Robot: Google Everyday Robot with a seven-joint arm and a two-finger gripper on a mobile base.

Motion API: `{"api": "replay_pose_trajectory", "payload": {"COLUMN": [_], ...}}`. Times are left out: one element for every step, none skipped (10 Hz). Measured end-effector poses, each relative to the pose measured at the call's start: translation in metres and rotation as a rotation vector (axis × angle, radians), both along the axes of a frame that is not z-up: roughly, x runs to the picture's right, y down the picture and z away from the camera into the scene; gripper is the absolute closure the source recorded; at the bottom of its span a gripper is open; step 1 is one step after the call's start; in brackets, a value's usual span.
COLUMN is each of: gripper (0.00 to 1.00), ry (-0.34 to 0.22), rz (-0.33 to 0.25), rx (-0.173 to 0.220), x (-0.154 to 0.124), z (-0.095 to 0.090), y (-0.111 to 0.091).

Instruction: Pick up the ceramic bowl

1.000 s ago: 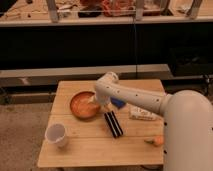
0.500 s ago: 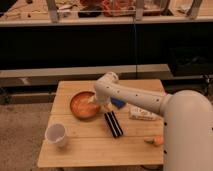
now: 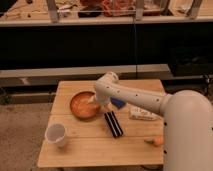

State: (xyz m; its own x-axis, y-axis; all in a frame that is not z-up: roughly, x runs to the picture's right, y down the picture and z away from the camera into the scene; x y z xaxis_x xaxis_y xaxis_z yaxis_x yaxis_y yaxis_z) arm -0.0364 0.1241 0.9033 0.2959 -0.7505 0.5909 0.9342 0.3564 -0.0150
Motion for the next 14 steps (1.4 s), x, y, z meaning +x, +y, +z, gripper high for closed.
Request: {"api": "replay_pose_trajectory", "payload": {"gripper": [0.20,0.20,0.20,0.20,0.20,0.20,0.20,0.20,0.20,0.20,0.20,0.20,0.20,0.20], "ry": [-0.002,-0.001,-0.001,-0.001,-0.001,-0.001,-0.004,-0.003,-0.003,-0.002,-0.002,-0.002,-0.003,-0.004], "rz": [-0.003,-0.002,-0.002,-0.003,-0.002,0.001,0.000,0.000,0.000,0.000,0.000,0.001,0.005,0.004], "rx": [-0.003,-0.003,-0.003,-0.003,-0.003,-0.007,-0.016,-0.017,-0.017,-0.017,-0.017,-0.017,-0.025,-0.029], "x": [-0.0004,-0.0001,0.0005,0.0001,0.0002,0.0001,-0.0003,0.0001,0.0007,0.0006,0.0008,0.0009,0.0003,0.0001], "z": [0.0007,0.0005,0.0003,0.0002,0.0002,0.0010,0.0035,0.0031,0.0028,0.0027,0.0027,0.0027,0.0047,0.0056], "y": [0.0017,0.0014,0.0012,0.0015,0.0013,0.0015,0.0045,0.0043,0.0041,0.0040,0.0040,0.0036,0.0045,0.0057]}}
